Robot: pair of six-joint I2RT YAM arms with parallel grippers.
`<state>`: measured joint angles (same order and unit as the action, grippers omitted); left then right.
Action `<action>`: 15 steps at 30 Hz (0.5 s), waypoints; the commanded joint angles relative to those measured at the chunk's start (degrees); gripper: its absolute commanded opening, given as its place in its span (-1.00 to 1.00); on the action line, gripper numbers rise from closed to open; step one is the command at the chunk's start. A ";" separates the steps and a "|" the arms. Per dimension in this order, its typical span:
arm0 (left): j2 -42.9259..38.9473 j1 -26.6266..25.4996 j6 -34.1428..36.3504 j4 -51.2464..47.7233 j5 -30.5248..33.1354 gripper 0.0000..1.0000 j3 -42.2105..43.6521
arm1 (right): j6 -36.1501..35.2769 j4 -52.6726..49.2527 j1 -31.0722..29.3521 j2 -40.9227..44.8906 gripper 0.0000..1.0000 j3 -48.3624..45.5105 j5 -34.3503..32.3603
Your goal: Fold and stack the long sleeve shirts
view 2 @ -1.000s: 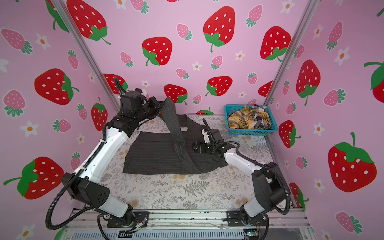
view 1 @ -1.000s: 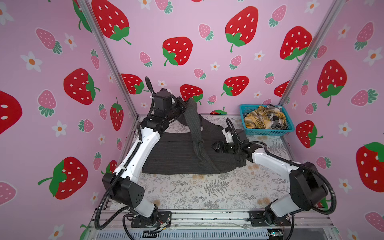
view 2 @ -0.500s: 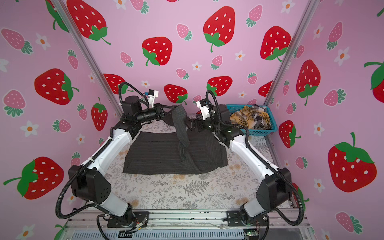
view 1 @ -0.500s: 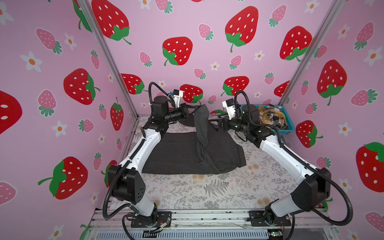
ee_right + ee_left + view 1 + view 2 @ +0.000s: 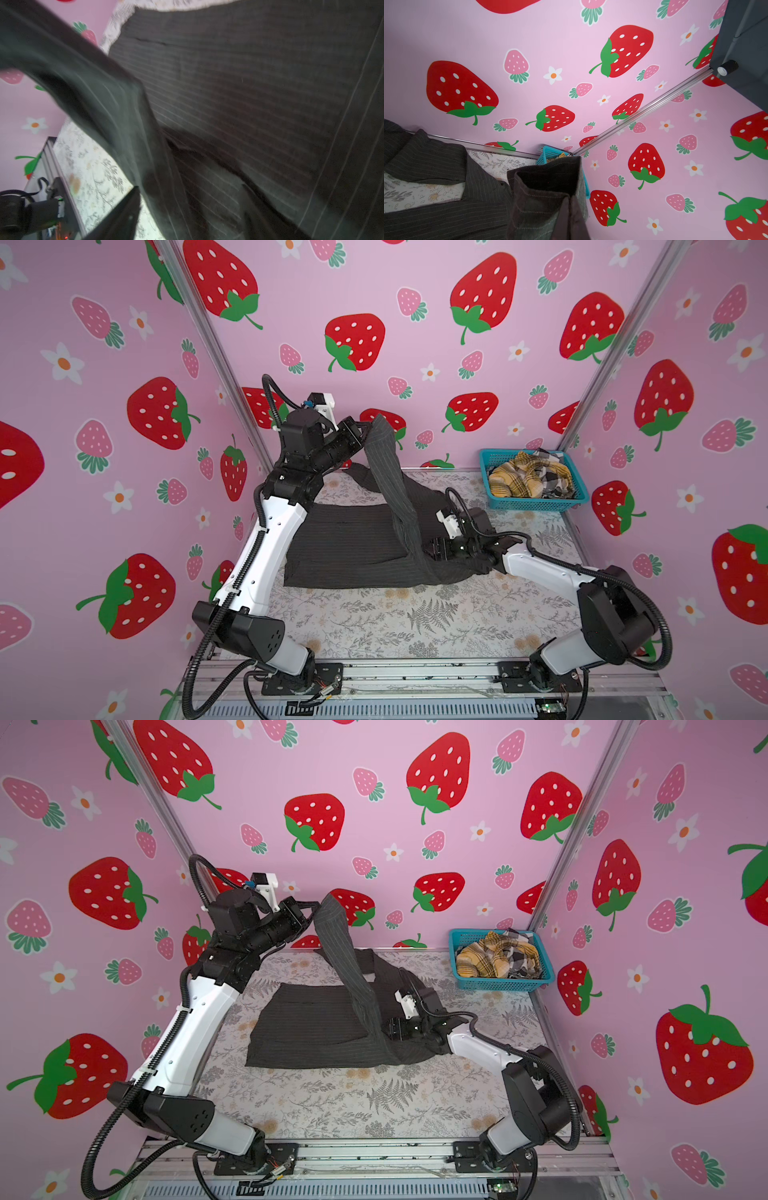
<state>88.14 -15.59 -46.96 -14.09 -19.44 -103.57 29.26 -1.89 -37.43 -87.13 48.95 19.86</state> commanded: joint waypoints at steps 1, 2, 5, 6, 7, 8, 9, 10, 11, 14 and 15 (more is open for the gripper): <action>2.90 -0.58 -1.32 1.96 1.41 -1.00 -0.45 | 7.56 -1.30 0.60 0.14 -0.14 -2.81 -5.94; 3.08 -0.58 -1.21 3.12 1.42 -1.00 0.14 | 8.75 -0.40 0.60 -0.28 -0.26 -4.00 -5.54; 3.55 -0.58 -2.32 8.61 0.50 -1.00 2.39 | 13.50 2.37 0.60 -0.61 -0.33 -8.16 -5.53; 3.78 -0.55 -2.59 10.17 0.10 -1.00 2.68 | 14.00 1.38 0.69 -1.48 -0.33 -8.11 -6.58; 3.84 -0.58 -3.04 11.98 -0.41 -1.00 3.00 | 13.99 -0.72 0.87 -2.56 -0.31 -7.45 -7.83; 3.87 -0.53 -3.34 13.18 -0.73 -1.00 3.11 | 14.10 -1.57 1.23 -3.31 -0.26 -7.14 -8.00; 4.01 -0.55 -3.76 14.43 -1.28 -1.00 3.02 | 14.30 -1.13 1.75 -3.33 -0.12 -7.18 -7.15; 4.25 -0.57 -4.26 15.37 -1.58 -1.00 2.81 | 14.50 -0.17 2.12 -2.49 0.06 -7.45 -6.55; 4.48 -0.58 -4.75 15.80 -1.67 -1.00 2.40 | 14.40 0.49 2.36 -1.50 0.20 -7.34 -6.44; 5.31 -0.58 -5.51 15.94 -2.02 -1.00 0.21 | 12.88 -0.40 2.99 0.38 0.38 -4.82 -7.59; 5.52 -0.55 -5.96 16.93 -2.26 -1.00 -0.01 | 12.32 -1.17 3.46 0.00 0.38 -3.68 -7.64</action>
<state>93.43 -16.14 -51.13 -3.20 -20.45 -100.14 41.56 -2.26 -34.92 -88.58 42.22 13.91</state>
